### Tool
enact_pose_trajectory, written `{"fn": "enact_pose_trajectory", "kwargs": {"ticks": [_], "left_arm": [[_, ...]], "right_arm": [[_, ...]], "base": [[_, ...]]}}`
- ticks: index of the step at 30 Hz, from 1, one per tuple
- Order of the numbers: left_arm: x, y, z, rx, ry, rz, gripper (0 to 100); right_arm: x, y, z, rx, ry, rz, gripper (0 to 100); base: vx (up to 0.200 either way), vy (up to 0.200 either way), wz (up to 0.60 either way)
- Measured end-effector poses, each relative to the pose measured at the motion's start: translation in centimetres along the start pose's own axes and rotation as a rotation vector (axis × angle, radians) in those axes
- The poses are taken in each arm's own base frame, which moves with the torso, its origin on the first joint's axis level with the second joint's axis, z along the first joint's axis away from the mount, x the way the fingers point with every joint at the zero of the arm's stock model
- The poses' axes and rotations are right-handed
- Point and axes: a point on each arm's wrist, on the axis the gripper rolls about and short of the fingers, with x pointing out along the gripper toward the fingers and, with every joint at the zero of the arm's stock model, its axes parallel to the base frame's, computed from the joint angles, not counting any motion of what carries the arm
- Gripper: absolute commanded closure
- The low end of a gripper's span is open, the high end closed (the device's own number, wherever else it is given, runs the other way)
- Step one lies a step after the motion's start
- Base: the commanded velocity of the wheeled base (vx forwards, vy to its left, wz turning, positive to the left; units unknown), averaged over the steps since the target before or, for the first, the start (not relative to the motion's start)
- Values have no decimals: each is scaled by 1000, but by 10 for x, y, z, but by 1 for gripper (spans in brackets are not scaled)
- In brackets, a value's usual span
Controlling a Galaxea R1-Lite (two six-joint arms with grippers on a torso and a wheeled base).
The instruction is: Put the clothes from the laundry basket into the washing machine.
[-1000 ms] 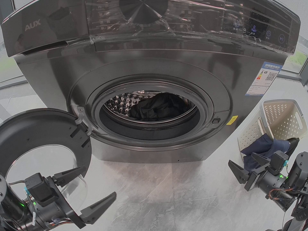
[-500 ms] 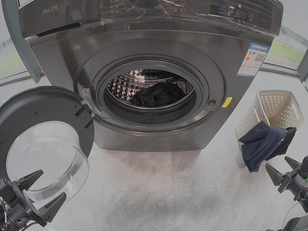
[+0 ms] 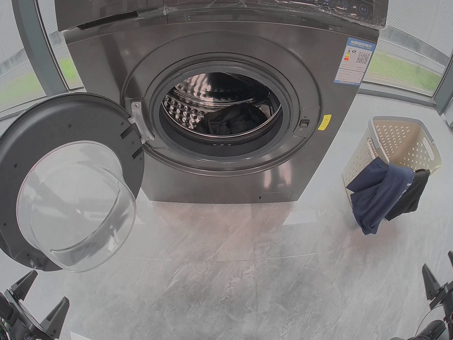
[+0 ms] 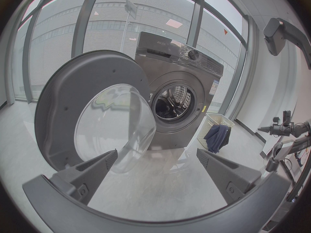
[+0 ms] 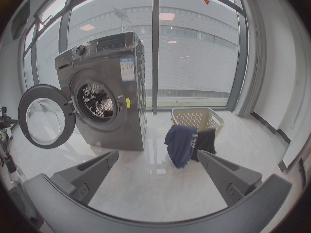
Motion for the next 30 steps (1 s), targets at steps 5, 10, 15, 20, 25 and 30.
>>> {"fn": "enact_pose_trajectory", "kwargs": {"ticks": [5,10,15,20,25,30], "left_arm": [[-8,1,-10,-21,1,58,0],[-13,1,-14,3,-12,165,0],[-16,-1,-17,83,-33,302,0],[-18,-4,-19,93,-53,364,0],[-20,-4,-24,81,-40,346,0],[-21,-5,-26,81,-38,322,0]], "right_arm": [[-15,0,-24,30,76,2,0],[-24,0,-28,14,17,-9,0],[-27,-1,-27,-22,-26,-96,0],[-29,-1,-27,6,-42,-94,0],[-29,3,-27,23,-49,72,0],[-30,3,-27,3,-45,61,0]], "base": [[-80,-200,0],[0,-120,0],[0,0,0],[0,0,0],[0,0,0],[0,0,0]]}}
